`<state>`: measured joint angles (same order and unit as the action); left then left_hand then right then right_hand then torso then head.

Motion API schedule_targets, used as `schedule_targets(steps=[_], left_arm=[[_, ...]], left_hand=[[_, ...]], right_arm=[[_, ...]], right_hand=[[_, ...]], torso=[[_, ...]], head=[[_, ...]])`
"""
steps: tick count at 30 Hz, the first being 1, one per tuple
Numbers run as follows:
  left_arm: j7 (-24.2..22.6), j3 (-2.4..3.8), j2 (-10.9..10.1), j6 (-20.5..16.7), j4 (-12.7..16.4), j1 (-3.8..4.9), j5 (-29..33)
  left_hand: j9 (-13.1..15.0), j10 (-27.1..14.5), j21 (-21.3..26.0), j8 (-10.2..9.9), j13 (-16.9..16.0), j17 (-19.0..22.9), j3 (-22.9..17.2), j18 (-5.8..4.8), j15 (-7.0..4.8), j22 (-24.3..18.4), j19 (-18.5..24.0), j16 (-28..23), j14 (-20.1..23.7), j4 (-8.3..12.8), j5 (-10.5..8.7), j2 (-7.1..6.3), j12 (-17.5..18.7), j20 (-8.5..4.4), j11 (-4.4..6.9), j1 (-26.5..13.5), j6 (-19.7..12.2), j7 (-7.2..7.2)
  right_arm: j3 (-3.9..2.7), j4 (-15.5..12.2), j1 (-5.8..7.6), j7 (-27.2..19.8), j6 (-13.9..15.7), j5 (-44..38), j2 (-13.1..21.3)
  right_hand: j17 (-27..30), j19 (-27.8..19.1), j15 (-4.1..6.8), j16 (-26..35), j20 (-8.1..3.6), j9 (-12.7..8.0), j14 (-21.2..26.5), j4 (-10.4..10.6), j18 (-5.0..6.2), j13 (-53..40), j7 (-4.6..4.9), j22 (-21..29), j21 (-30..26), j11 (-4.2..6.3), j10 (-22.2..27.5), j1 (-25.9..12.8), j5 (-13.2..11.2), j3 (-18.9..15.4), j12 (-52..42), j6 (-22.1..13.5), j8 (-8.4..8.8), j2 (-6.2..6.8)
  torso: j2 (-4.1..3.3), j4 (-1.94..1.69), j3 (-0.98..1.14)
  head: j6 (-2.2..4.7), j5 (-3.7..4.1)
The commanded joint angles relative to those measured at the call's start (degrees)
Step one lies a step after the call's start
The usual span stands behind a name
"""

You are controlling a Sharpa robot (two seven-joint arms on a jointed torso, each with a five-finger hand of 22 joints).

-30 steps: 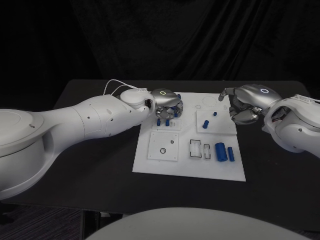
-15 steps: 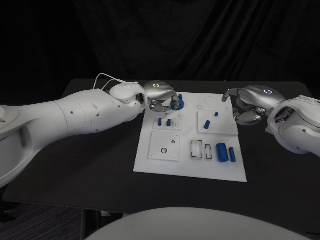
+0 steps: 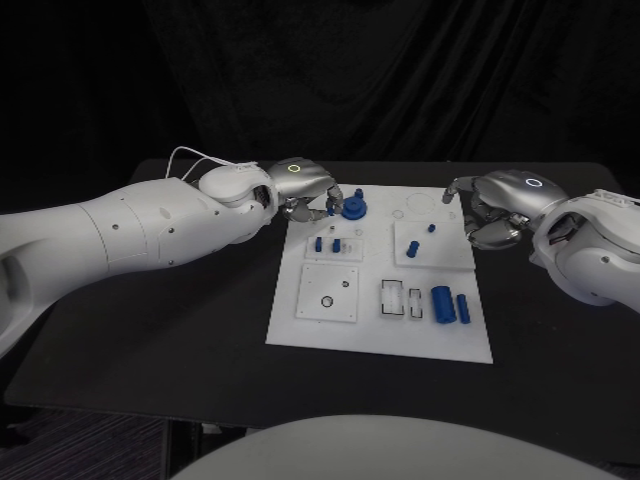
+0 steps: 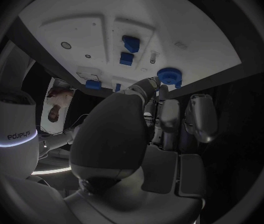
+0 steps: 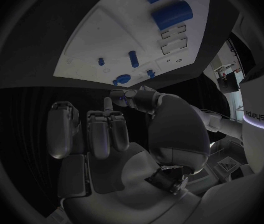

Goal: Assemble the parts on the task board

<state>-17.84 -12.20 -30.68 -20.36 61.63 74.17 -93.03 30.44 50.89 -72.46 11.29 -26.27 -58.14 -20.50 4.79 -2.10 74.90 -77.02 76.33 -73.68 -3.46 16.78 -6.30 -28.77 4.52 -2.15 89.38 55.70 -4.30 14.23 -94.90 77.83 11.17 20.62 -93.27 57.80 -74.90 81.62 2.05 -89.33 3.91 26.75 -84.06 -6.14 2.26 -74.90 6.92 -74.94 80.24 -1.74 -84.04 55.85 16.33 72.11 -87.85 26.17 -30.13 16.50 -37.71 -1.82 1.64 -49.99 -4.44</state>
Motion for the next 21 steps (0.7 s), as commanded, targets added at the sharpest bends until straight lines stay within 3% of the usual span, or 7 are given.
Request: schedule_targets(steps=[1,3,11,13,16,21], left_arm=[[0.30,0.05,0.35,0.81,-0.25,-0.21,-0.11],[0.36,0.05,0.51,1.02,-0.48,-0.33,-0.11],[0.69,0.05,1.12,1.90,-1.42,-1.09,-0.11],[0.79,0.05,1.26,2.15,-1.68,-1.29,-0.11],[0.88,0.05,1.48,2.45,-2.02,-1.57,-0.11],[1.00,0.05,2.00,2.78,-2.64,-1.87,-0.11]], left_hand=[[-0.08,0.58,-0.30,-0.36,0.03,-0.07,-0.22,-0.39,0.10,9.31,-0.45,0.30,-0.42,0.03,0.25,0.00,0.26,0.05,0.09,-0.52,0.26,-0.11],[-0.08,0.58,-0.30,-0.36,0.03,-0.07,-0.22,-0.39,0.10,9.31,-0.45,0.30,-0.42,0.03,0.25,0.00,0.26,0.05,0.09,-0.52,0.26,-0.11],[-0.14,0.67,-0.22,-0.56,0.06,0.12,-0.22,-0.37,0.11,9.28,-0.42,0.23,-0.38,0.01,0.12,-0.07,0.37,0.03,0.05,-0.62,0.14,-0.07],[-0.16,0.70,-0.21,-0.64,0.08,0.10,-0.24,-0.37,0.12,9.28,-0.42,0.23,-0.39,0.00,0.08,-0.07,0.40,0.03,0.03,-0.65,0.07,-0.06],[-0.18,0.71,-0.19,-0.70,0.08,0.19,-0.24,-0.37,0.13,9.27,-0.42,0.19,-0.35,-0.01,0.05,-0.07,0.43,0.03,0.02,-0.68,0.03,-0.05],[-0.24,0.71,-0.09,-0.91,0.12,0.28,-0.28,-0.35,0.15,9.24,-0.36,0.14,-0.31,-0.02,-0.10,-0.09,0.56,0.02,-0.03,-0.73,-0.14,-0.02]], right_arm=[[-0.04,0.03,-0.10,0.40,-0.04,-0.13,-0.02],[-0.04,0.08,-0.11,0.22,0.03,-0.13,-0.08],[-0.04,0.24,-0.13,-0.48,0.95,-0.13,-0.42],[-0.04,0.26,-0.14,-0.59,1.15,-0.13,-0.48],[-0.04,0.30,-0.15,-0.71,1.38,-0.13,-0.53],[-0.04,0.31,-0.23,-0.74,1.71,-0.13,-0.50]], right_hand=[[-13.26,-0.84,0.24,0.53,0.03,-0.11,-4.96,-0.40,1.14,-11.54,0.02,-10.66,-0.52,0.34,-1.64,-0.49,-0.11,-0.12,0.50,-0.33,-0.47,-0.12],[-13.11,-1.04,0.23,0.63,0.04,-0.12,-4.87,-0.45,1.20,-11.39,0.00,-10.58,-0.71,0.35,-1.46,-0.59,-0.10,-0.14,0.62,-0.37,-0.55,-0.12],[-11.89,-2.80,0.09,1.48,0.19,-0.34,-4.10,-0.80,1.66,-10.05,-0.04,-9.94,-2.23,0.31,0.27,-1.83,-0.09,-0.39,1.72,-0.73,-1.00,-0.01],[-10.95,-4.29,0.00,2.15,0.30,-0.51,-3.42,-1.11,2.05,-9.01,-0.04,-9.42,-3.57,0.23,1.71,-2.34,-0.07,-0.35,2.59,-0.97,-1.16,-0.12],[-10.00,-5.78,-0.14,2.85,0.42,-0.69,-2.66,-1.52,2.41,-8.09,0.05,-8.95,-4.80,0.11,3.05,-2.50,-0.06,-0.25,3.37,-1.19,-1.36,-0.24],[-7.58,-10.20,-0.58,4.68,0.81,-1.11,-0.38,-2.15,3.42,-4.97,0.27,-7.62,-8.23,-0.27,7.73,-2.53,-0.07,0.04,6.12,-1.80,-1.68,-0.50]], torso=[[0.11,-0.43,0.15],[0.14,-0.59,0.21],[0.11,-0.57,0.07],[0.13,-0.51,0.14],[0.11,-0.51,0.08],[0.11,-0.60,0.23]], head=[[-0.01,0.26],[-0.01,0.37],[-0.01,0.30],[-0.01,0.18],[-0.01,0.23],[-0.01,0.16]])
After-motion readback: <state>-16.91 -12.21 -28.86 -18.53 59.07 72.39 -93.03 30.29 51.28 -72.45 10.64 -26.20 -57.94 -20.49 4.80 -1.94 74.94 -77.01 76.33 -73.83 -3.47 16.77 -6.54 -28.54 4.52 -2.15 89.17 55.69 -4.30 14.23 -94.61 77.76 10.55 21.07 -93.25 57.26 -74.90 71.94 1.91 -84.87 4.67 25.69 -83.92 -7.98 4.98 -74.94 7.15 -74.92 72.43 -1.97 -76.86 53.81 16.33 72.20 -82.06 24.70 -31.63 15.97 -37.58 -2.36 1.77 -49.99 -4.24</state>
